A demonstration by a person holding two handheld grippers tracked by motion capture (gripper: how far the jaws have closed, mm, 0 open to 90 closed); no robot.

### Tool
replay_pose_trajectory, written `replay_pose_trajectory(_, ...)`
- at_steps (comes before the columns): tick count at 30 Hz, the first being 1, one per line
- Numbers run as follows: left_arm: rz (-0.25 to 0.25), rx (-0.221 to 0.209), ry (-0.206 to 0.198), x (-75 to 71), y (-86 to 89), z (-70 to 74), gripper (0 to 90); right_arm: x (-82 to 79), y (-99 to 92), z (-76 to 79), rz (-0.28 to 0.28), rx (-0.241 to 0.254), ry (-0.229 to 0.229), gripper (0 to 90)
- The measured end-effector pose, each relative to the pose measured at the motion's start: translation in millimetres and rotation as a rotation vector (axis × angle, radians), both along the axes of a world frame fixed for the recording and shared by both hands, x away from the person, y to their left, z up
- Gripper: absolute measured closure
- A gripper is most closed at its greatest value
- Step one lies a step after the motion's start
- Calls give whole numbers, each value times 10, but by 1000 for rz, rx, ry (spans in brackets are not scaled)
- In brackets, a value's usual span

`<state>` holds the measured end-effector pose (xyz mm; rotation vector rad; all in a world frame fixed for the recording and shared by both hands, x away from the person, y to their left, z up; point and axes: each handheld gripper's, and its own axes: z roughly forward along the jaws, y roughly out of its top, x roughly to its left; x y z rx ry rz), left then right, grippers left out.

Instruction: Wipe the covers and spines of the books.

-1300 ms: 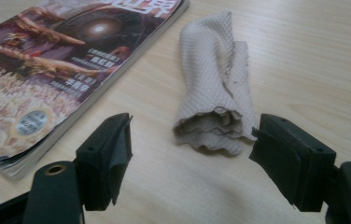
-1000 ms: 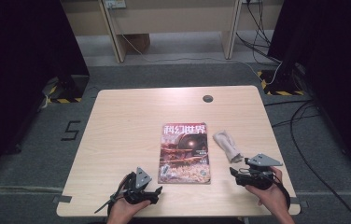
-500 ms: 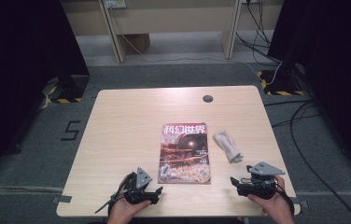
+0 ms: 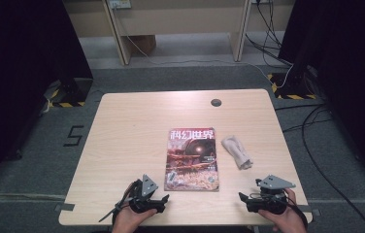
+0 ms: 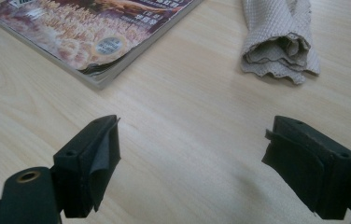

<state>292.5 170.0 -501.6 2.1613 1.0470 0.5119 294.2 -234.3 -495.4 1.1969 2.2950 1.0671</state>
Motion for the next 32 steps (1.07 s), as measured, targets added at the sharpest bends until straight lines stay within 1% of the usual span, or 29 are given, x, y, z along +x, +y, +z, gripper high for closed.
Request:
replay_pose_trajectory(1,0,-1,1,0,0,-1,201,-14,0,2,-4,1,8,174)
replay_pose_trajectory(3,1,-1,1,-1,-2,-3,201,-25,-7,-4,3,0,5,174)
replay_pose_trajectory(8,0,0,1,-2,-5,-6,201,-60,-32,-12,6,-2,17,174)
replay_pose_trajectory(12,0,0,1,-3,-3,-5,201,-84,-51,-34,10,-19,35,177)
replay_pose_trajectory(14,0,0,0,-3,-4,-6,201,-92,-60,-50,14,-36,47,177)
replay_pose_trajectory(17,-1,1,1,-4,-5,-6,201,-104,-71,-65,13,-43,55,178)
replay_pose_trajectory(21,0,1,0,-3,-5,-7,201,-113,-81,-75,20,-51,57,179)
replay_pose_trajectory(22,0,1,0,-4,-5,-7,201,-106,-88,-78,26,-58,49,179)
replay_pose_trajectory(24,-1,1,1,-5,-5,-7,201,-111,-81,-82,26,-55,59,179)
replay_pose_trajectory(32,-2,2,1,-5,-7,-8,201,-110,-75,-90,34,-66,64,180)
